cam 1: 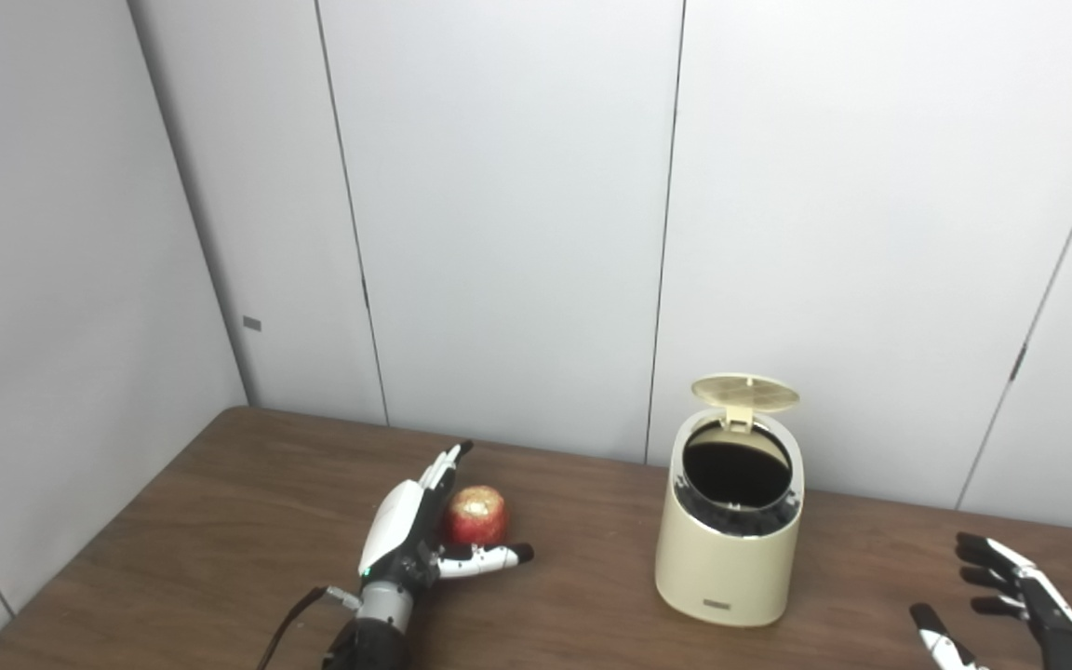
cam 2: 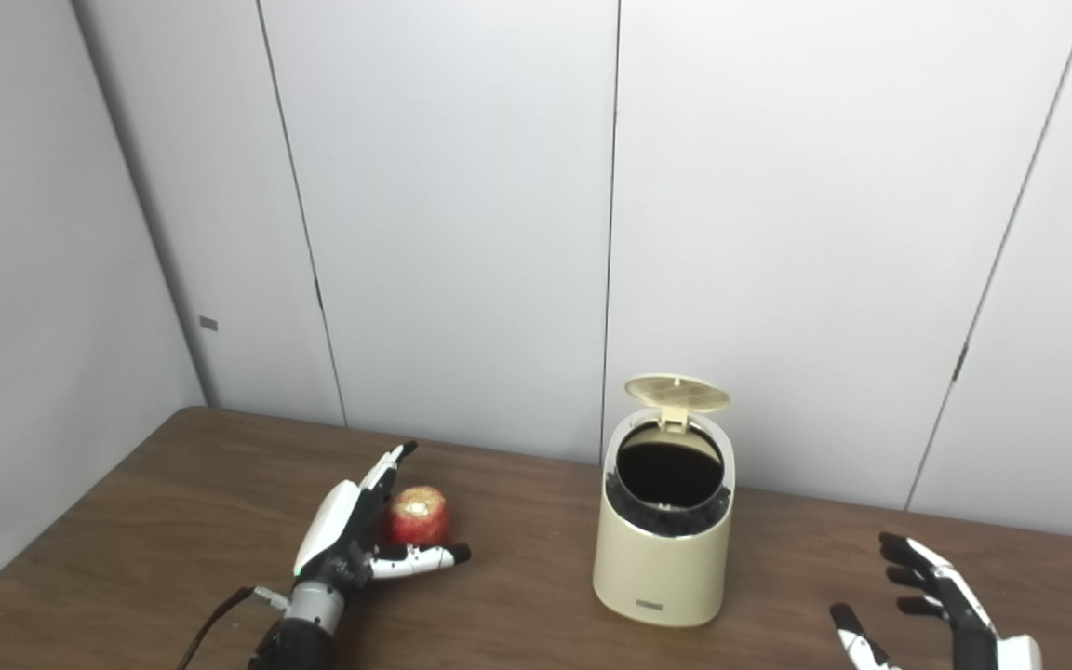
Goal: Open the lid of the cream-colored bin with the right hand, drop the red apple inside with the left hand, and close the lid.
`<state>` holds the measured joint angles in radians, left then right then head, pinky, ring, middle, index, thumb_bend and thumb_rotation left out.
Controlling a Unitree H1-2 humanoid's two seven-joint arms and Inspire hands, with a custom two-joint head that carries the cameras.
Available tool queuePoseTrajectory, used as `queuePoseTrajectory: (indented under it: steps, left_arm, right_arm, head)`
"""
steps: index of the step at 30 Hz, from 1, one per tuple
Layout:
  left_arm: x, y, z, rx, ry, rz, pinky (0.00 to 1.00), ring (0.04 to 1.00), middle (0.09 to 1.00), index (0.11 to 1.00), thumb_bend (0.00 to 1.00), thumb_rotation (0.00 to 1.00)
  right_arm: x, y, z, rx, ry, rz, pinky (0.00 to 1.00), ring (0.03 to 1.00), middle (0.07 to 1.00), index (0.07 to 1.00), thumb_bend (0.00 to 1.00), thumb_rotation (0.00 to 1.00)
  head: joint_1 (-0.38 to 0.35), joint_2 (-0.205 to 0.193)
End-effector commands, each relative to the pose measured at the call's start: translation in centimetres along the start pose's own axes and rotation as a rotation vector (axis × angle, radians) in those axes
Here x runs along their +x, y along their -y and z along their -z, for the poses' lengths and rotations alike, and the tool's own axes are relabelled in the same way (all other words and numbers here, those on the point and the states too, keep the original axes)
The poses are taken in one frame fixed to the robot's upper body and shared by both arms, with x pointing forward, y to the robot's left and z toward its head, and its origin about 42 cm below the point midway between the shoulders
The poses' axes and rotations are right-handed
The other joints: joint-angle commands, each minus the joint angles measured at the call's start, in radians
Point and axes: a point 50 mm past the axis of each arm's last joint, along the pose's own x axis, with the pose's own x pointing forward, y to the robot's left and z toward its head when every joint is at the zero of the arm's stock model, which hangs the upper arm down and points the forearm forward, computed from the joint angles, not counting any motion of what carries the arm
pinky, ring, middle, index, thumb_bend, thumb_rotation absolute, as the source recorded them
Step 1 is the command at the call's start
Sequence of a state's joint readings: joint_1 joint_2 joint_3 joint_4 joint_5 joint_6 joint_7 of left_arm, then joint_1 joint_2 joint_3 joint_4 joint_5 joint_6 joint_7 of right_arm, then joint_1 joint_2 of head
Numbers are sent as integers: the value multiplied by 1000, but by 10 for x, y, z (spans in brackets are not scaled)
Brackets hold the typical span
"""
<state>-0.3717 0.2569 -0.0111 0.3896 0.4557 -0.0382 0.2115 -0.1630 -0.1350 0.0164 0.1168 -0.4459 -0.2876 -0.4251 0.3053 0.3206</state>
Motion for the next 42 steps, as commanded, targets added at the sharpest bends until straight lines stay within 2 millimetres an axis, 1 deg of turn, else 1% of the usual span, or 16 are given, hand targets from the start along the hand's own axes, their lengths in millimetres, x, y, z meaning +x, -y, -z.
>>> queuePoseTrajectory:
  steps: [1,3,6,11,12,15,18,22,24,25,26,27,29,36,39,42]
  left_arm:
    - [18,-14,-15,21,45,-46,855,965,992,943,1000,287]
    - [16,-12,-11,22,31,-33,872,963,980,907,1000,267]
    - [13,-9,-7,30,10,-28,866,959,964,875,1000,254]
    - [12,-6,-2,60,-4,-43,855,925,917,835,943,205]
    - [13,-6,-2,60,-6,-49,839,911,902,826,929,192]
    - [13,-6,-2,40,10,-77,802,835,800,763,881,103]
    - [14,-5,0,36,28,-102,726,693,655,678,894,30]
    - [13,-3,3,15,38,-139,582,584,581,610,902,5]
    - [13,-2,5,-7,53,-177,510,538,544,565,860,0]
    - [12,-2,5,-14,61,-191,470,508,510,536,695,0]
    - [12,-2,6,-13,78,-220,433,477,493,517,611,0]
    - [11,-1,6,-8,90,-241,387,455,486,503,548,0]
    - [12,-1,7,6,104,-268,349,437,482,497,516,0]
    - [14,-2,5,19,110,-292,341,430,486,493,504,0]
    - [14,-4,5,18,112,-290,320,413,484,502,504,0]
    - [13,-6,1,-6,124,-281,324,418,484,499,504,0]
  right_arm:
    - [-28,-1,15,9,-51,-25,563,677,714,721,245,341]
    - [-28,-1,14,10,-52,-26,572,681,716,722,244,348]
    - [-29,0,14,7,-44,-26,594,694,727,726,236,306]
    - [-28,2,11,7,-50,-20,544,667,707,719,237,346]
    - [-28,3,11,10,-55,-19,527,656,699,719,237,327]
    - [-29,4,8,14,-57,-19,541,664,703,720,244,372]
    - [-29,5,7,14,-48,-18,557,671,706,718,244,381]
    - [-29,6,5,20,-47,-21,548,665,705,714,250,423]
    - [-30,6,5,20,-52,-22,531,654,698,710,264,476]
    - [-30,6,5,18,-53,-22,527,651,695,710,267,490]
    - [-30,5,5,13,-52,-26,529,652,695,710,270,497]
    - [-31,5,5,9,-50,-30,539,659,699,712,269,532]
    - [-31,5,5,10,-44,-39,557,675,709,716,276,586]
    - [-29,3,5,12,-33,-43,588,693,724,720,292,688]
    - [-29,1,3,17,-40,-44,591,694,726,718,300,707]
    - [-30,0,2,14,-46,-46,591,699,729,718,287,668]
  head:
    - [1,0]
    - [0,3]
    - [-2,4]
    - [-5,7]
    - [-6,8]
    - [-9,9]
    - [-12,11]
    - [-15,15]
    - [-18,18]
    - [-18,18]
    - [-19,18]
    - [-20,18]
    - [-22,18]
    - [-28,16]
    - [-38,17]
    - [-62,22]
